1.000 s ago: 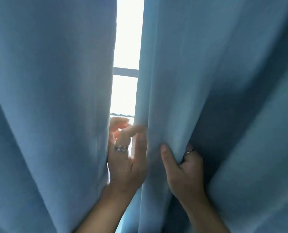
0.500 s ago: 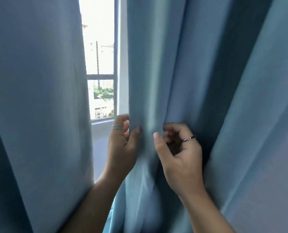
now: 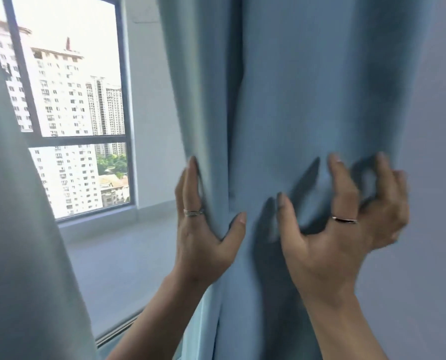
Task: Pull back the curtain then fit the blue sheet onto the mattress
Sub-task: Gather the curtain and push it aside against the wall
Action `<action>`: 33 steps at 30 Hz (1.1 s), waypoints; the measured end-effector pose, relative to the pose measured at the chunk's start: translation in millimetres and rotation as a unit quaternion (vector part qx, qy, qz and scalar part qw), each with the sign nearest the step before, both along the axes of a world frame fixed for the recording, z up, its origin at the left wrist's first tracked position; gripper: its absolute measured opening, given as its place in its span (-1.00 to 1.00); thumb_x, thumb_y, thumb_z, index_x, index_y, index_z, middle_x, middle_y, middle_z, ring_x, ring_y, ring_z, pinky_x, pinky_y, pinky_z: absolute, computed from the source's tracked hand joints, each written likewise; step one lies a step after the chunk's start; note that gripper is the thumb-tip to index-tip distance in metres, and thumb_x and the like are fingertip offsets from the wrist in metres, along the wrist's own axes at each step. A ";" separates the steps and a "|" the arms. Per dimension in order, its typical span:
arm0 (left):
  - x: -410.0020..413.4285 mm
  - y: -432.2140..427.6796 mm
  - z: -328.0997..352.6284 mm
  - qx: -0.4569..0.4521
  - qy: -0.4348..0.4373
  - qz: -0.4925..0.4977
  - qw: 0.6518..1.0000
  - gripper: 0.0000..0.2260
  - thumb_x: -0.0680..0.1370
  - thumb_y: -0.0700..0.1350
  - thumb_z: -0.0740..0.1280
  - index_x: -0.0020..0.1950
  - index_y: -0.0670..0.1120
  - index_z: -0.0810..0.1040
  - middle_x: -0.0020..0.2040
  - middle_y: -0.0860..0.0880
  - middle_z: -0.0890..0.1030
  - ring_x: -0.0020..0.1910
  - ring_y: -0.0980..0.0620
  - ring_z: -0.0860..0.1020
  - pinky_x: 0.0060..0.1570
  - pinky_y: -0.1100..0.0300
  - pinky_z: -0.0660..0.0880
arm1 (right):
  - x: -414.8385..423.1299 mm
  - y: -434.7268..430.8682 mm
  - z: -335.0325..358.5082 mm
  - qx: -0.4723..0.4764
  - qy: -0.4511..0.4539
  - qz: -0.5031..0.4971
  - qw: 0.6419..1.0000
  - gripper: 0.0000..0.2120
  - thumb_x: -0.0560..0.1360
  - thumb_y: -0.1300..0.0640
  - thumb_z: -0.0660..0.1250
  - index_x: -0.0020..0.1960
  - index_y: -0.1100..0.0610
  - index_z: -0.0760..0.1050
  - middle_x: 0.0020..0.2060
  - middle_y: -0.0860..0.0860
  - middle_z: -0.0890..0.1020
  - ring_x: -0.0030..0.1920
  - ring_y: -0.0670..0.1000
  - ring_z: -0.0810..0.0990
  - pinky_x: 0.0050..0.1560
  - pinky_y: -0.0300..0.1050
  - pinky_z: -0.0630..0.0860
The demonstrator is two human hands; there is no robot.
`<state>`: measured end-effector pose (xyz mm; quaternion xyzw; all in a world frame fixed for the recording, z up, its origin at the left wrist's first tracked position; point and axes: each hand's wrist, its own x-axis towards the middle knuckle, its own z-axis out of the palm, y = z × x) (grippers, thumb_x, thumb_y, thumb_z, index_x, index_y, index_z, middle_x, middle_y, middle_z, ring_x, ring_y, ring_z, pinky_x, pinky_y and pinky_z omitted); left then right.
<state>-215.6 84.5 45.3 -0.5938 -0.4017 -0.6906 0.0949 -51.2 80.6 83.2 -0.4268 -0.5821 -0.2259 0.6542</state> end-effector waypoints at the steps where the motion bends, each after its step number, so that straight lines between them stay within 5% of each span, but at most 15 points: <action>1: 6.0 0.6 1.3 0.000 0.009 -0.014 1.000 -0.15 0.46 -0.03 0.43 0.61 -0.16 0.03 0.53 -0.15 0.24 0.52 -0.16 0.27 0.45 -0.09 0.31 | 7.9 2.3 4.6 -0.007 0.007 0.021 1.000 -0.35 0.39 -0.26 0.45 0.42 -0.10 0.40 0.48 0.16 0.27 0.53 0.23 0.16 0.44 0.30 0.15; 3: 18.2 2.6 4.5 -0.002 0.040 -0.028 0.999 -0.16 0.45 -0.07 0.43 0.60 -0.18 0.06 0.53 -0.15 0.24 0.53 -0.15 0.24 0.45 -0.01 0.32 | 19.3 8.6 10.5 -0.046 0.004 0.115 0.992 -0.36 0.37 -0.25 0.48 0.40 -0.15 0.43 0.49 0.11 0.17 0.54 0.10 0.13 0.49 0.18 0.18; 5: 32.8 3.9 12.7 -0.013 0.061 -0.035 0.997 -0.16 0.44 -0.07 0.43 0.61 -0.13 0.05 0.54 -0.16 0.20 0.57 -0.14 0.17 0.45 0.13 0.30 | 25.8 17.3 13.3 -0.091 0.008 0.222 0.971 -0.46 0.37 -0.18 0.50 0.32 -0.15 0.49 0.46 0.04 0.15 0.50 -0.16 0.16 0.47 -0.19 0.23; 7: 45.0 4.7 20.8 -0.024 0.087 -0.041 0.995 -0.15 0.44 -0.05 0.42 0.62 -0.07 0.04 0.55 -0.13 0.18 0.57 -0.13 0.14 0.46 0.16 0.28 | 27.8 28.1 15.1 -0.139 0.015 0.304 0.942 -0.58 0.41 -0.06 0.49 0.25 -0.14 0.53 0.37 -0.06 0.31 0.37 -0.33 0.28 0.36 -0.37 0.31; 9: 60.7 7.4 27.4 -0.029 0.110 -0.049 0.992 -0.17 0.44 0.00 0.41 0.62 -0.08 0.07 0.53 -0.10 0.23 0.56 -0.13 0.17 0.45 0.00 0.31 | 36.1 43.6 19.4 -0.200 -0.007 0.366 0.909 -0.65 0.47 0.11 0.47 0.22 -0.12 0.56 0.19 -0.22 0.56 0.24 -0.24 0.51 0.25 -0.21 0.48; 12: 76.0 13.1 33.7 -0.022 0.124 -0.017 0.992 -0.24 0.44 0.10 0.36 0.57 -0.05 0.16 0.46 0.01 0.33 0.50 -0.12 0.27 0.39 -0.10 0.32 | 45.7 60.8 23.4 -0.294 -0.063 0.429 0.851 -0.68 0.50 0.20 0.38 0.17 -0.14 0.57 0.00 -0.24 0.68 0.01 -0.23 0.64 0.00 -0.30 0.56; 16: 90.6 37.2 51.0 0.031 0.079 0.071 0.994 -0.33 0.40 0.24 0.37 0.39 -0.02 0.26 0.33 -0.02 0.33 0.43 -0.07 0.28 0.40 0.07 0.26 | 59.0 78.5 15.6 -0.276 -0.099 0.431 0.853 -0.78 0.51 0.32 0.27 0.00 0.04 0.57 -0.19 -0.08 0.70 -0.18 -0.08 0.67 -0.12 0.00 0.62; 20: 101.1 73.1 58.2 0.019 -0.029 0.030 0.999 -0.17 0.34 0.11 0.46 0.49 -0.06 0.14 0.45 -0.16 0.18 0.51 0.02 0.17 0.37 0.42 0.21 | 67.1 95.5 5.0 -0.300 -0.085 0.512 0.800 -0.64 0.59 0.30 0.20 0.28 -0.01 0.52 0.06 -0.15 0.70 0.09 -0.13 0.66 0.14 -0.10 0.59; 25: 119.1 116.3 63.0 -0.002 -0.013 0.005 1.000 -0.10 0.34 0.12 0.49 0.56 0.21 0.05 0.39 0.06 0.24 0.29 0.50 0.30 -0.01 0.72 0.25 | 78.6 125.5 -4.6 -0.250 -0.049 0.512 0.821 -0.40 0.48 0.42 0.18 0.40 -0.07 0.41 0.23 -0.08 0.53 0.31 -0.08 0.50 0.38 -0.08 0.42; 29: 134.5 151.6 72.8 -0.013 -0.035 0.006 0.999 -0.10 0.33 0.18 0.47 0.51 0.36 -0.02 0.36 0.09 0.24 0.26 0.35 0.38 -0.18 0.60 0.37 | 92.9 153.8 -8.7 -0.157 0.087 0.454 0.873 -0.52 0.58 0.08 0.26 0.45 -0.22 0.30 0.35 -0.19 0.39 0.42 -0.14 0.36 0.41 -0.22 0.31; 33: 147.3 197.4 80.6 -0.017 -0.032 -0.011 0.999 -0.11 0.36 0.16 0.45 0.52 0.37 -0.05 0.37 0.05 0.23 0.29 0.00 0.46 -0.02 0.15 0.57 | 105.3 193.6 18.0 -0.223 0.147 0.456 0.849 -0.32 0.45 -0.32 0.32 0.50 -0.33 0.16 0.42 -0.26 0.32 0.45 -0.25 0.29 0.48 -0.02 0.31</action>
